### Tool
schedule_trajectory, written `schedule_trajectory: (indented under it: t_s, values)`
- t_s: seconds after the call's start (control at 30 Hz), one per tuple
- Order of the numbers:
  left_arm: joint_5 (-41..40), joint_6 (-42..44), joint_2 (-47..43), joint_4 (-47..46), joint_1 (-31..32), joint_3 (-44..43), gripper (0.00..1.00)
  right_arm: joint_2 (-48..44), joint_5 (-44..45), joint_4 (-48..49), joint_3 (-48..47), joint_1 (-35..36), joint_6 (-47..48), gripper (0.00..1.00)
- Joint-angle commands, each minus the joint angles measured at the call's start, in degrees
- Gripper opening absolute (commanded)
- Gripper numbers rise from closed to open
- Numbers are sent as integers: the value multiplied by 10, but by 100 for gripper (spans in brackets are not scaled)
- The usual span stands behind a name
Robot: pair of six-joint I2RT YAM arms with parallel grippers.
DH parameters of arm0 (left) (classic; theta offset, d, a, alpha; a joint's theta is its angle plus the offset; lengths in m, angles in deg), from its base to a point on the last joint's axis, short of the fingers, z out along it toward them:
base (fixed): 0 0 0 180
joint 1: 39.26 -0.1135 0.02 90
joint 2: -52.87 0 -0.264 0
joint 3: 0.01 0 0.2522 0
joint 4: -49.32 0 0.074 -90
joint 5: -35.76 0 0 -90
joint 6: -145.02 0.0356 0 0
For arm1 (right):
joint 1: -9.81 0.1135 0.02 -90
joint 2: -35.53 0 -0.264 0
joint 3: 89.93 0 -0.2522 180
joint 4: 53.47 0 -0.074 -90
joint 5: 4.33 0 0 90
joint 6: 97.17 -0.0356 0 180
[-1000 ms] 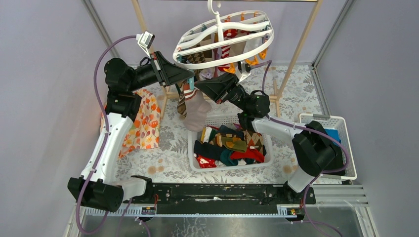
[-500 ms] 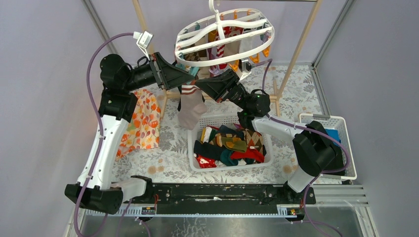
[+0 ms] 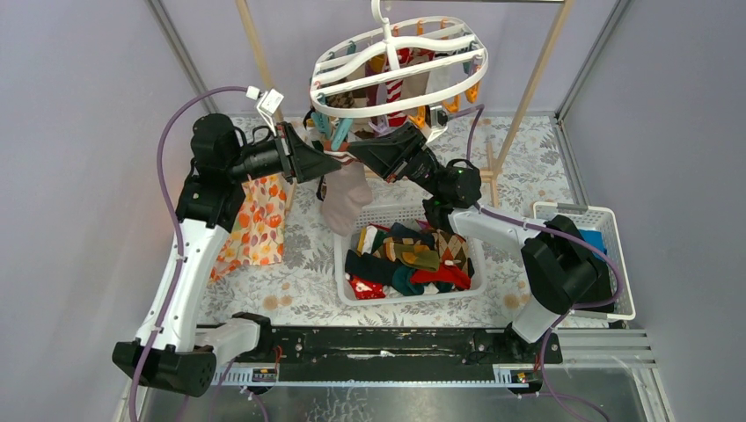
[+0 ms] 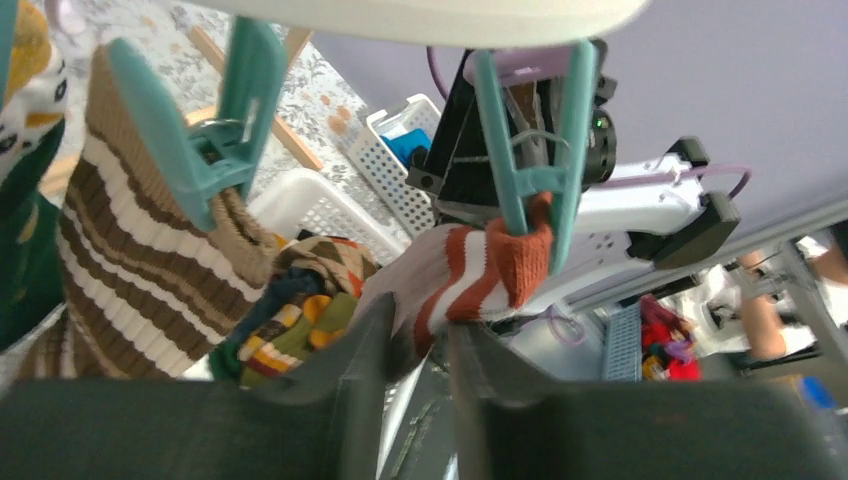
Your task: Clip the socks to the hanger
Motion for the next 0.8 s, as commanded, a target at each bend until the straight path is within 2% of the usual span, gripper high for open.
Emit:
schedule_trajectory:
  t_s: [0.0, 0.03, 0.1, 0.17, 0.27, 0.3, 0.43, 0.77]
  values:
    - [-1, 16, 2, -12, 0, 2, 22, -18, 16, 68, 1, 4, -10, 15]
    - [-3, 18, 2, -10, 0, -4, 15, -23, 20, 63, 11, 3, -4, 21]
    - [-10, 37, 0, 7, 0, -15, 9, -41, 25, 46, 38, -7, 1, 37]
    - [-18, 56, -6, 26, -1, -24, 7, -61, 24, 25, 66, -20, 8, 65]
    - [-28, 71, -15, 42, -1, -30, 5, -90, 19, -2, 106, -43, 23, 96]
    - [-28, 73, -15, 49, -1, -33, 5, -97, 15, -9, 117, -52, 25, 99]
    - [-26, 75, -16, 60, -1, -38, 5, -104, 9, -13, 126, -82, 24, 100]
    - [-27, 85, -13, 81, -1, -53, 6, 4, -36, 75, -28, -90, -61, 100]
